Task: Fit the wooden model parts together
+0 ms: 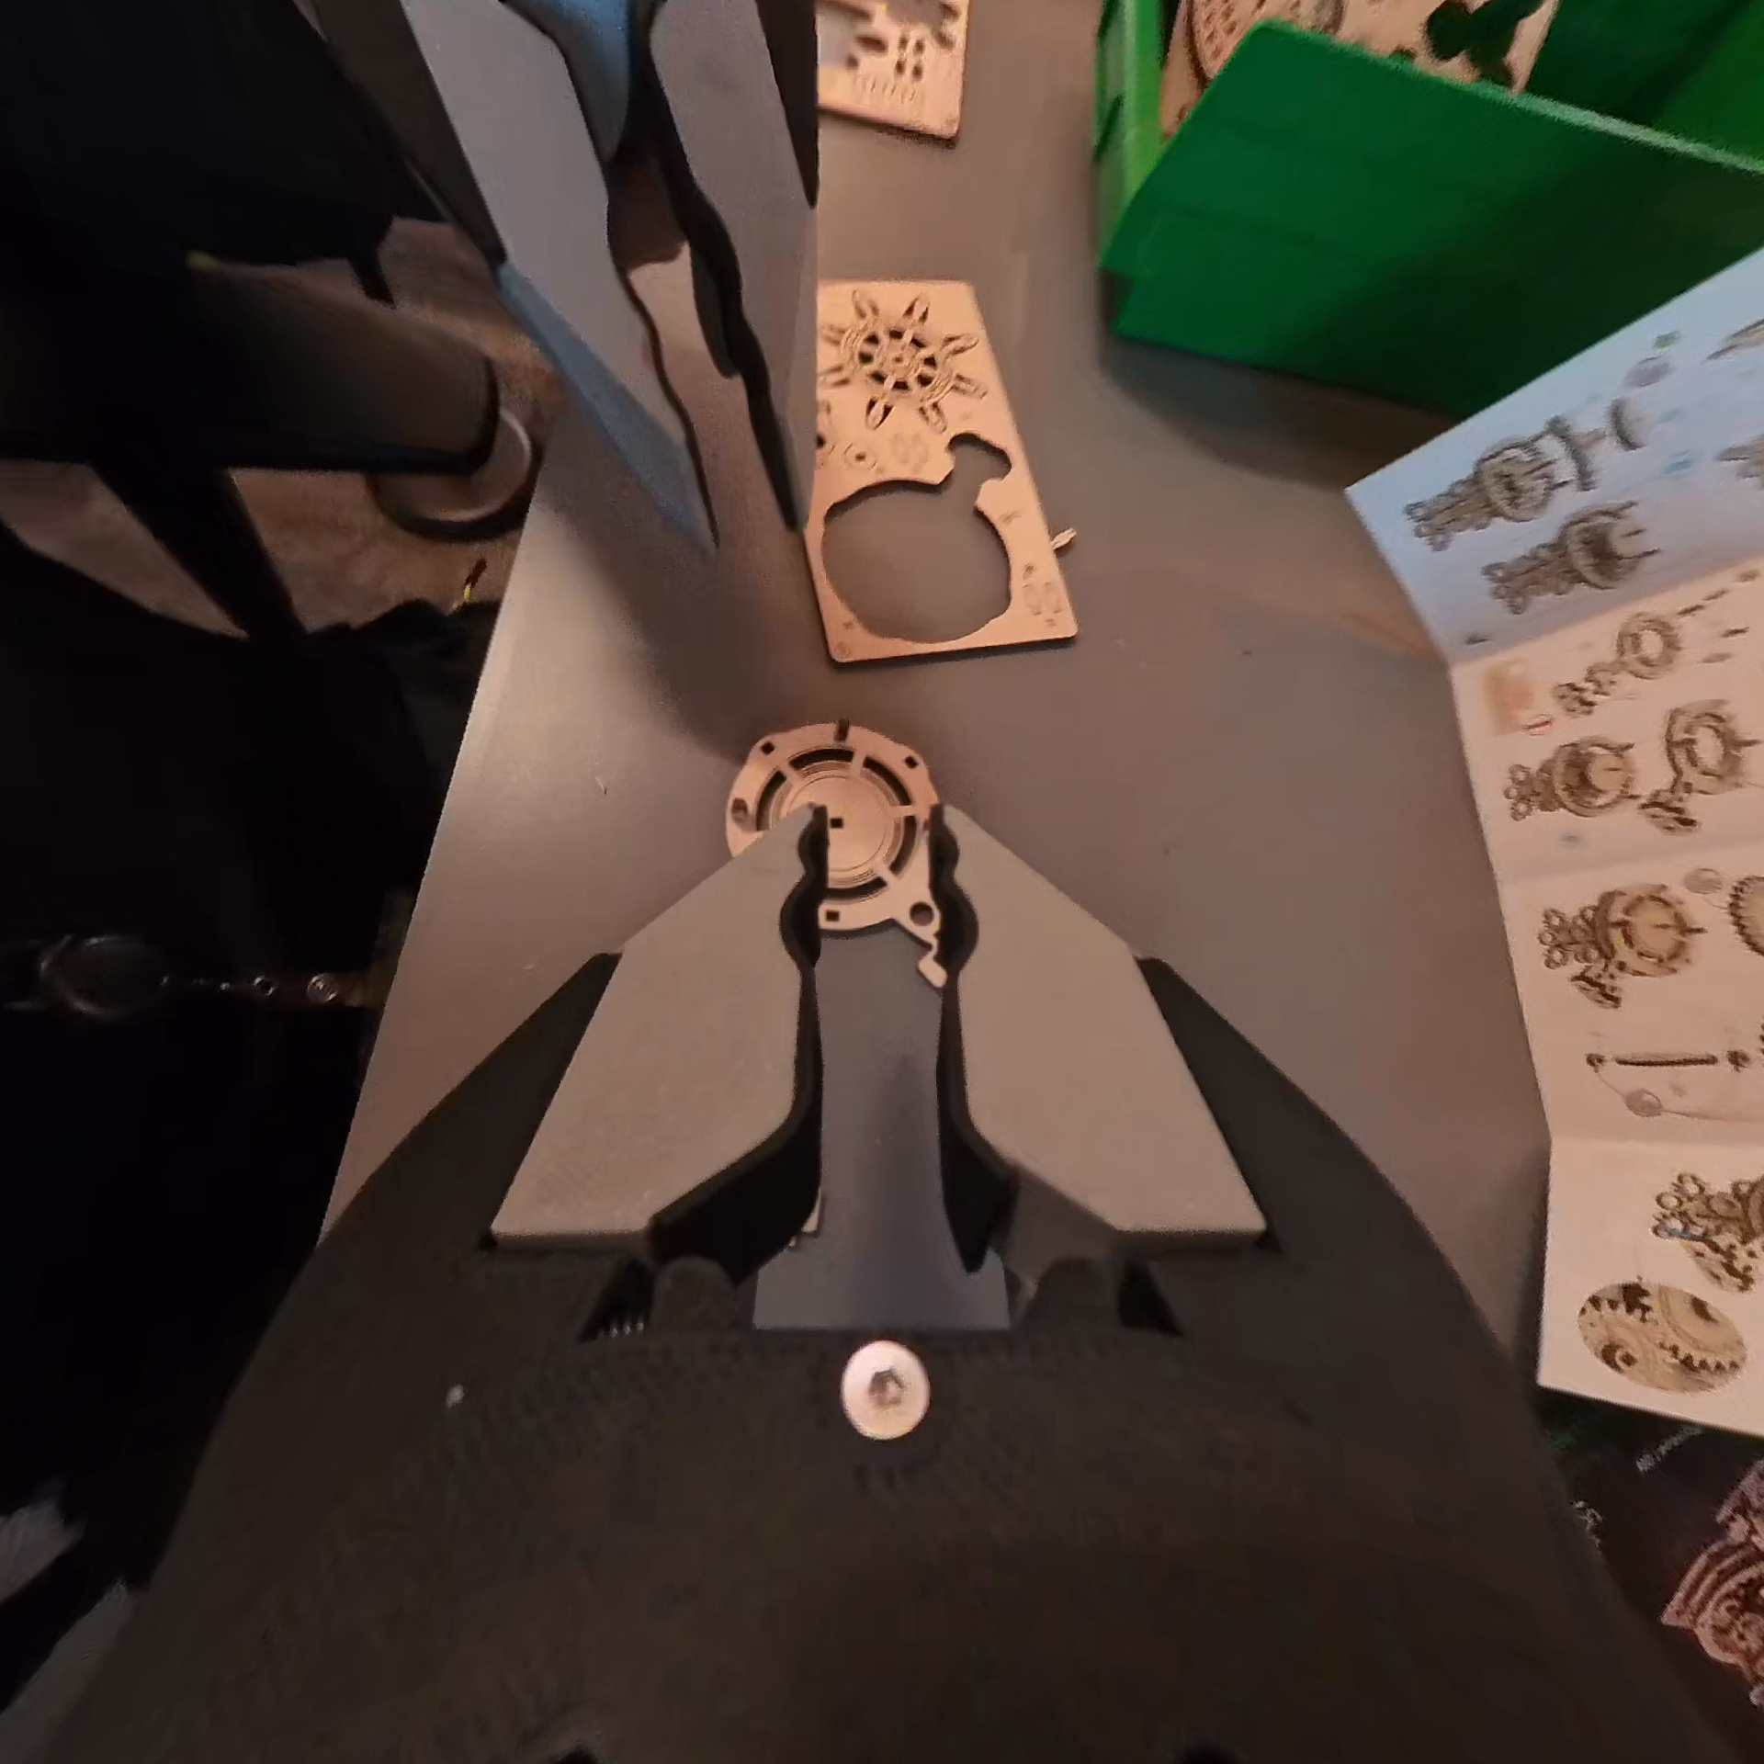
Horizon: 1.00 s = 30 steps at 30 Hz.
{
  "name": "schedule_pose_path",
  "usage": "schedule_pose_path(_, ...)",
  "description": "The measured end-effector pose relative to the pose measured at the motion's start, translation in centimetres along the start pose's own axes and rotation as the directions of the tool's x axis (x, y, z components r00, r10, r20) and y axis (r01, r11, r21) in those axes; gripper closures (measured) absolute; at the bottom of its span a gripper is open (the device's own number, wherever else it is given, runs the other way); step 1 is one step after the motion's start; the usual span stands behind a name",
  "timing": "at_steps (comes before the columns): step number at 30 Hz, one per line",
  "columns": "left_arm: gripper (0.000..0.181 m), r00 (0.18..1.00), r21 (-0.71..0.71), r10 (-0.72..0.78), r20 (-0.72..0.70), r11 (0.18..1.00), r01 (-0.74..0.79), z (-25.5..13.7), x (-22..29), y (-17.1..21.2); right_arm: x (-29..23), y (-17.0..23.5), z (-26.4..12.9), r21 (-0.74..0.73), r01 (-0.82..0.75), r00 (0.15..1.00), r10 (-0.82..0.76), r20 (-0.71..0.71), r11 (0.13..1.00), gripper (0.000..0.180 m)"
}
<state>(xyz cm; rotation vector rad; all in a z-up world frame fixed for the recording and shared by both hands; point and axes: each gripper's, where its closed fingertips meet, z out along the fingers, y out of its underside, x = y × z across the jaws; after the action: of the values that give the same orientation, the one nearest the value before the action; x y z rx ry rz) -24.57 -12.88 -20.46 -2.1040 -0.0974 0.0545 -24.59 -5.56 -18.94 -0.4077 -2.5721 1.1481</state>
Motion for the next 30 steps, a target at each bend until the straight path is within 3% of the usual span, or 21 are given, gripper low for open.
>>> schedule_pose_path(1,0.165,1.0,-0.002,-0.007,0.027,1.0,0.008,-0.5,-0.6,0.0,0.1,0.0,-0.2,0.012,-0.011,1.0,0.011,-0.004,1.0,0.163)
schedule_pose_path(5,0.165,0.994,-0.049,-0.004,0.106,0.999,0.009,-0.6,-1.9,0.9,1.1,1.1,-0.4,-0.004,-0.027,0.998,0.026,-0.054,1.0,0.164)
schedule_pose_path(12,0.165,0.996,-0.114,-0.01,0.087,0.993,0.02,2.5,-2.1,2.1,2.2,2.4,0.0,-0.033,-0.1,0.992,0.096,-0.086,0.994,0.167)
schedule_pose_path(21,0.165,0.997,-0.073,-0.04,0.072,0.996,0.045,3.2,-2.7,1.1,2.9,2.4,0.1,-0.016,-0.123,0.986,0.12,-0.118,0.992,0.169)
schedule_pose_path(26,0.164,0.989,-0.053,-0.056,0.138,0.997,0.064,2.0,-4.3,0.8,3.7,2.0,-0.3,0.023,-0.139,0.976,0.141,-0.165,0.99,0.17)
schedule_pose_path(30,0.164,0.962,0.01,-0.088,0.26,0.996,0.089,-1.4,-7.2,-0.3,5.1,1.1,-1.8,0.107,-0.143,0.956,0.165,-0.242,0.984,0.168)
